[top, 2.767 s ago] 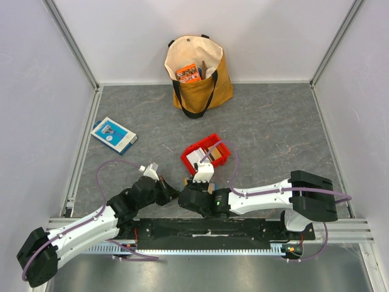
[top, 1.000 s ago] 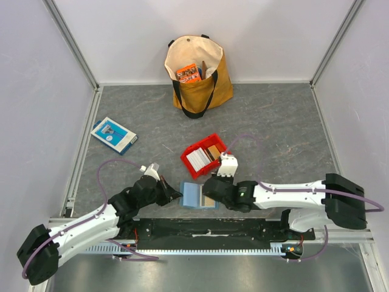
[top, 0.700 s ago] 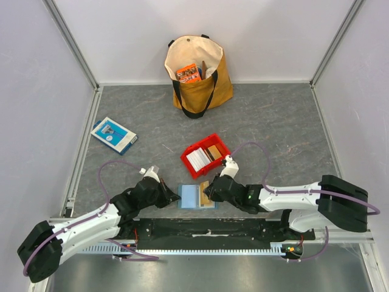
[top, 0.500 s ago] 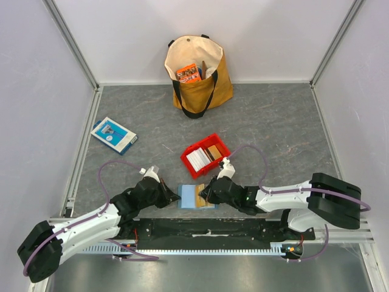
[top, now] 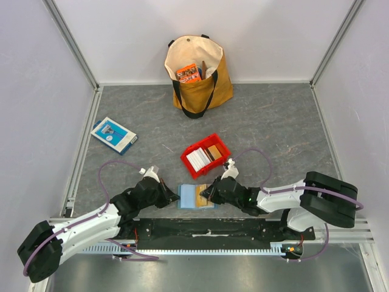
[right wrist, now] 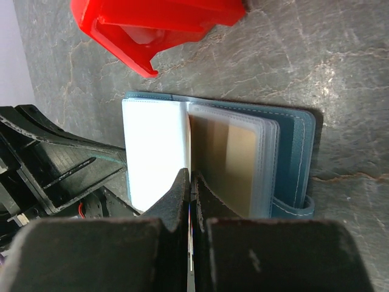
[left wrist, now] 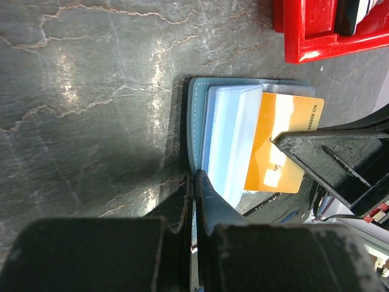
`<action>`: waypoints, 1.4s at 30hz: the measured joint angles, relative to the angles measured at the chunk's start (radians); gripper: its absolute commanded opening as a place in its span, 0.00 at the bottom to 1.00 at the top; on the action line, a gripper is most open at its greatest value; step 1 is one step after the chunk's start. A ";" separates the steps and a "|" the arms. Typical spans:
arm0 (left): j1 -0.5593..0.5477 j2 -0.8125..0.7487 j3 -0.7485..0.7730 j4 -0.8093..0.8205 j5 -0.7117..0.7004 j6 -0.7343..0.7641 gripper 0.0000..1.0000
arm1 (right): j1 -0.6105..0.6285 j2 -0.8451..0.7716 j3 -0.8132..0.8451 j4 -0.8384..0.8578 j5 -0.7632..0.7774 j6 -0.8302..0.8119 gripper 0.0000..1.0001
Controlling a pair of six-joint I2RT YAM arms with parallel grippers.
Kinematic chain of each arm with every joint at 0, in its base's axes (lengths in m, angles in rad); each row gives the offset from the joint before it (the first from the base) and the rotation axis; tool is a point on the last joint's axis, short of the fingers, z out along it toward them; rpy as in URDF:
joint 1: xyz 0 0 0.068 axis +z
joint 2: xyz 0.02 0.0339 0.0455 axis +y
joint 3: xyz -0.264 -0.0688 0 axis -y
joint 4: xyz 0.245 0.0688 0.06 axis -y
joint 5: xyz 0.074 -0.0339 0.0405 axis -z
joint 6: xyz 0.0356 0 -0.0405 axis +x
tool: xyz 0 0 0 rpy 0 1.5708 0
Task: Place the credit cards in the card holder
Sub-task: Insert the credit card into the card holder.
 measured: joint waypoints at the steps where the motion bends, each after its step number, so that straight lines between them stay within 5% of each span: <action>1: 0.000 0.000 0.000 -0.001 -0.002 0.000 0.02 | -0.001 0.009 -0.001 0.015 -0.003 0.002 0.00; 42: 0.000 -0.019 -0.013 0.000 -0.024 0.000 0.02 | -0.052 0.196 -0.022 0.335 -0.089 0.007 0.00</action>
